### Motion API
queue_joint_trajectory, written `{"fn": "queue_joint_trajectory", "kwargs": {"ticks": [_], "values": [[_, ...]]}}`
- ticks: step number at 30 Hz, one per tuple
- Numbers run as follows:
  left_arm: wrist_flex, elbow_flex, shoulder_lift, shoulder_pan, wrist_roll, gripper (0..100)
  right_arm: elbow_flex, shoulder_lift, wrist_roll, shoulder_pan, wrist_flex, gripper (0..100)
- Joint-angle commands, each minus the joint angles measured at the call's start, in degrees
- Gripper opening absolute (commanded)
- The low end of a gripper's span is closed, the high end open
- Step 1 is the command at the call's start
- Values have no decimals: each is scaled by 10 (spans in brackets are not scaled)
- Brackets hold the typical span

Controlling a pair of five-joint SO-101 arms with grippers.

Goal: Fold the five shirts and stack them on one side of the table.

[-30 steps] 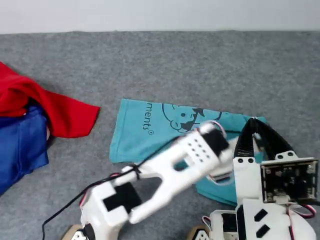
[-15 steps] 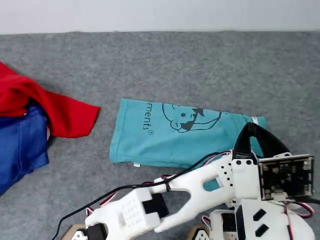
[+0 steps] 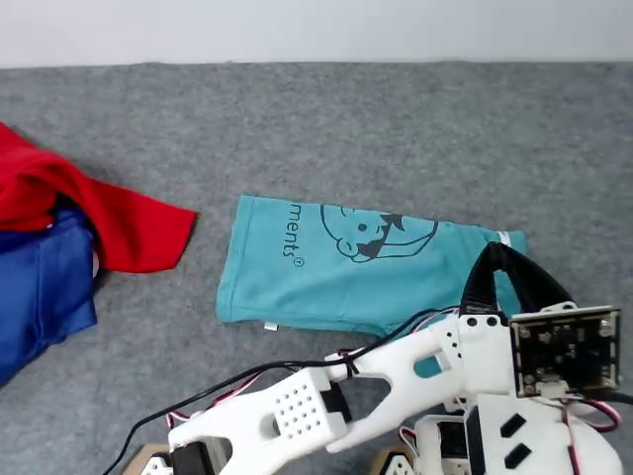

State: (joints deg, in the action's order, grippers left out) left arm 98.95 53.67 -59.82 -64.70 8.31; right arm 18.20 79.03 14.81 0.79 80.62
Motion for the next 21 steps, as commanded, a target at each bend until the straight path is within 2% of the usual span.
{"fn": "queue_joint_trajectory", "kwargs": {"ticks": [1, 7, 15, 21], "values": [[6, 35, -16, 16, -5, 146, -18, 3, -3, 2, 3, 15], [15, 84, -30, 16, -3, 18, -19, 3, -3, 3, 25, 15], [16, 168, -29, 9, -3, 15, -19, 3, -3, 1, 28, 15], [15, 226, -33, 35, 8, 14, -19, 3, -3, 1, 28, 15]]}}
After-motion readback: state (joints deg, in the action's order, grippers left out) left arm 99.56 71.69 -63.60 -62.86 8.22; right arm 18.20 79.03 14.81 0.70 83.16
